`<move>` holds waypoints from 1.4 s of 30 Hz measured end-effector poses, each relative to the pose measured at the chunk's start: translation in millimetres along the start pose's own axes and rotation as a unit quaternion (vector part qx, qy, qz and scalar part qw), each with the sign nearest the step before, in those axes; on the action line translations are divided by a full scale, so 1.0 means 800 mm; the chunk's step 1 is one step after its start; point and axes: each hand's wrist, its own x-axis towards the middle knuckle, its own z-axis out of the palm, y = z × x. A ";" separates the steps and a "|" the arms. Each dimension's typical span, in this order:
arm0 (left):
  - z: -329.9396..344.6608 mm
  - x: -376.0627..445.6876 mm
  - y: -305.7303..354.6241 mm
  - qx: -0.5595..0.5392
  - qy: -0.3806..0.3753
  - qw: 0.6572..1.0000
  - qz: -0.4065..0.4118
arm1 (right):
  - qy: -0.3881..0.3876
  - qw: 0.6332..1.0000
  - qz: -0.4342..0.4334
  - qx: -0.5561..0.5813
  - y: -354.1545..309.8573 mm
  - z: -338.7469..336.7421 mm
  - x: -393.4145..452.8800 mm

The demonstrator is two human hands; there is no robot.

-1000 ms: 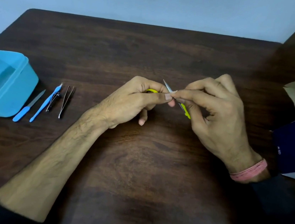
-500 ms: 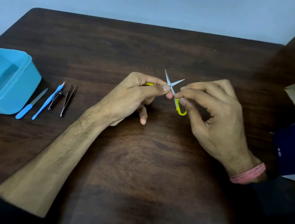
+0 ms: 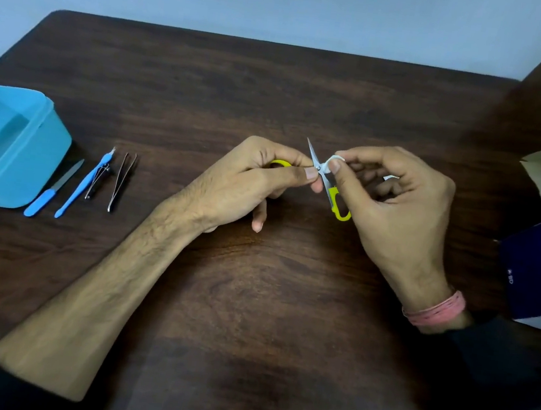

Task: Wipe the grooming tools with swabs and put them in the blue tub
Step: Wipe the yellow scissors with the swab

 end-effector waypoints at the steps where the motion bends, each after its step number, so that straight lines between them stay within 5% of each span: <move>1: 0.000 0.000 0.000 0.004 -0.001 1.000 0.002 | -0.003 1.000 -0.001 -0.002 -0.001 0.001 -0.002; 26: 0.001 -0.002 -0.003 0.028 -0.004 1.000 0.010 | -0.007 0.998 -0.018 -0.052 -0.003 0.002 -0.003; 34: 0.001 -0.002 -0.002 0.026 0.001 1.000 0.012 | -0.074 0.987 0.079 0.119 0.002 -0.003 0.001; 42: -0.003 0.000 -0.005 -0.038 -0.002 0.999 -0.015 | -0.034 0.988 0.099 0.113 0.022 -0.008 0.015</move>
